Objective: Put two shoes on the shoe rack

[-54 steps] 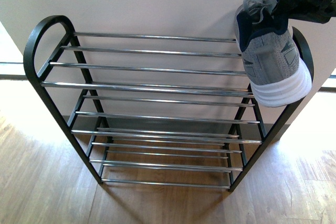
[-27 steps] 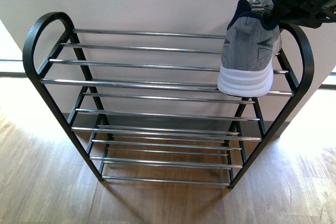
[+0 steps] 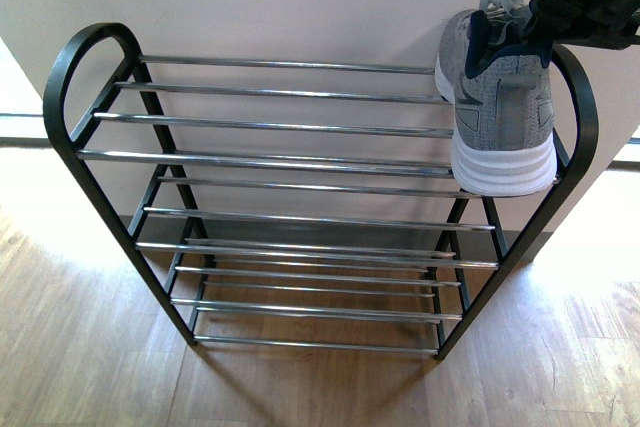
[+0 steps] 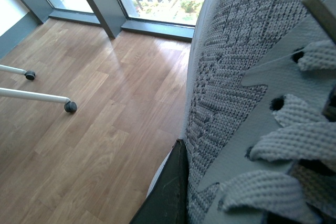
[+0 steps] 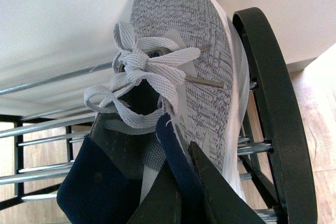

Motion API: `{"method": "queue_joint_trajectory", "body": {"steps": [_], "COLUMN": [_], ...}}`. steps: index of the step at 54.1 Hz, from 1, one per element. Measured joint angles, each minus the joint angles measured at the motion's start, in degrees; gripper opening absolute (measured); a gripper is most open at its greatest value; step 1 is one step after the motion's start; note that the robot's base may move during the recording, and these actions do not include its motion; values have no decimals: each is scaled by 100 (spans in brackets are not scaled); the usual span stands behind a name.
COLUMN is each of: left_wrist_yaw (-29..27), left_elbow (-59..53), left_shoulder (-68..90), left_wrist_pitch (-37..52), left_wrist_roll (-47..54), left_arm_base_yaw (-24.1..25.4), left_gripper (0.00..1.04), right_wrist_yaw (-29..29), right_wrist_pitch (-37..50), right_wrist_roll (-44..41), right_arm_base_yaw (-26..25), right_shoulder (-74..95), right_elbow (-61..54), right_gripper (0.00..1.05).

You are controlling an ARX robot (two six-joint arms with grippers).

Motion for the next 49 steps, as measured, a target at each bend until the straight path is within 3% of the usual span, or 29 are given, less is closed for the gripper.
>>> {"method": "queue_joint_trajectory", "body": {"steps": [3, 13, 20, 31, 38, 44, 49], "left_wrist_yaw": [0, 0, 0, 0, 0, 0, 0], "left_elbow": [0, 0, 0, 0, 0, 0, 0], "left_shoulder": [0, 0, -2, -2, 0, 0, 0], "left_wrist_pitch": [0, 0, 0, 0, 0, 0, 0], "left_wrist_roll": [0, 0, 0, 0, 0, 0, 0], "left_arm_base_yaw": [0, 0, 0, 0, 0, 0, 0], "left_gripper": [2, 2, 2, 2, 2, 2, 2], "right_wrist_yaw": [13, 7, -704, -2065, -3042, -3604, -3842], "right_wrist_pitch": [7, -149, -1038, -2308, -3029, -3029, -2437], "right_wrist_roll": [-44, -599, -1436, -3156, -4481, -5563, -6778], "right_arm_base_yaw": [0, -11, -184, -608, -1078, -1486, -1961], "right_shoulder": [2, -101, -623, -1539, -2286, -2782, -3130], "right_elbow": [0, 0, 4, -22, -238, -459, -796], "right_gripper": [2, 40, 68, 97, 95, 96, 96]}}
